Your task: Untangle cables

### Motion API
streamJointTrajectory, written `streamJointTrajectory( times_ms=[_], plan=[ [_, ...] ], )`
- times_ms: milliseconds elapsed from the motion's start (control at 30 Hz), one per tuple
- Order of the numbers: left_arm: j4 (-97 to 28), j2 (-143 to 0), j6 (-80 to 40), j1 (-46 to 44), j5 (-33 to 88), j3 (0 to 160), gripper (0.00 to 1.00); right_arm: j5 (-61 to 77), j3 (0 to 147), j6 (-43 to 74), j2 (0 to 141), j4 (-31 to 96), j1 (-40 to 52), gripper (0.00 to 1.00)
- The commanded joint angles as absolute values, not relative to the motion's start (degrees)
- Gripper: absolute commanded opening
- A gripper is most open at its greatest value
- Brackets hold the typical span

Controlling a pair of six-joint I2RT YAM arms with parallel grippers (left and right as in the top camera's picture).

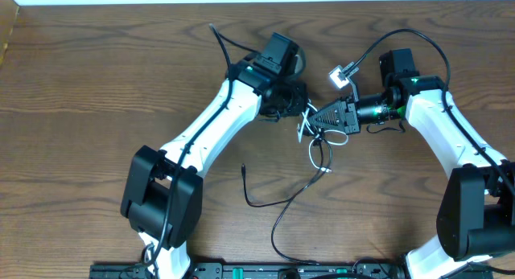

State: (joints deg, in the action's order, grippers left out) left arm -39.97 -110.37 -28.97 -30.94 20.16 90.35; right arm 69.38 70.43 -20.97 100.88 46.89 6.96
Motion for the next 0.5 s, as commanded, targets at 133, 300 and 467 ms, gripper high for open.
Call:
streamJointTrajectory(
  times_ms=[133,300,467],
  plan=[
    [-36.51,-111.24,-46.13,-30.09,0.84,89.67,0.07,78.48,70.94,-20.36,96.71,49.41,7.6,0.01],
    [-36.58,-111.24,-46.37,-30.04,-3.9,89.67,0.08,76.97,70.94,-20.08,92.53,49.78,7.57,0.01],
    [-36.6,-111.24,-46.11,-29.61,-9.02,89.67,0.07,72.03,70.94,-17.74,87.88,51.7,7.55,0.01]
  ],
)
